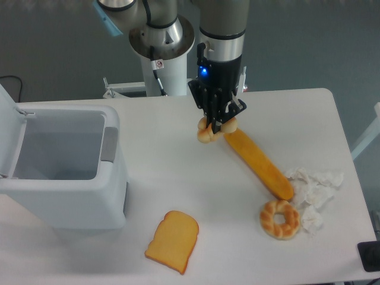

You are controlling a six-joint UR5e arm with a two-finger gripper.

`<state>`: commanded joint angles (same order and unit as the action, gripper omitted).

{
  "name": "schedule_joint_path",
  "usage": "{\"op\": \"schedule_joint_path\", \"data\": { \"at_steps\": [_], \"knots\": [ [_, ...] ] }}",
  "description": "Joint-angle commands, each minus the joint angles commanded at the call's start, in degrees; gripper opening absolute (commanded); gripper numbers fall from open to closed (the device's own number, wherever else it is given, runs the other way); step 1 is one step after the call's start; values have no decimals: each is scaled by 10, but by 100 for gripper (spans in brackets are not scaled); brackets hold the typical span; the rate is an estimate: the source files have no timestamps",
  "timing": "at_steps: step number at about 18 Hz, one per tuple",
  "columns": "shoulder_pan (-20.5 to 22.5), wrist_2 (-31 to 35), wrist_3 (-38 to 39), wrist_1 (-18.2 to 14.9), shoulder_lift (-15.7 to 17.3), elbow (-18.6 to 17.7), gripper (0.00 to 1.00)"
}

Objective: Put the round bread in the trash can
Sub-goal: 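Hold the gripper closed on the small round bun near the long roll, then lift the round bun off the table with the gripper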

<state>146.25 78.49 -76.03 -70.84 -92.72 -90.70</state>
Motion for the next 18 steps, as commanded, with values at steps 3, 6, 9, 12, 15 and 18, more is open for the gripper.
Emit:
{"op": "schedule_joint_path", "data": {
  "at_steps": [3,6,9,12,15,18],
  "knots": [
    [0,-1,3,-2,0,0,11],
    [-1,-17,25,-4,0,8,11],
    [-1,-26,47,-4,0,15,11],
    [1,-67,90,-4,-1,20,11],
    [-1,-79,115,-4,-4,29,11],
    [-1,-118,182,-1,-8,38,10]
  ]
}}
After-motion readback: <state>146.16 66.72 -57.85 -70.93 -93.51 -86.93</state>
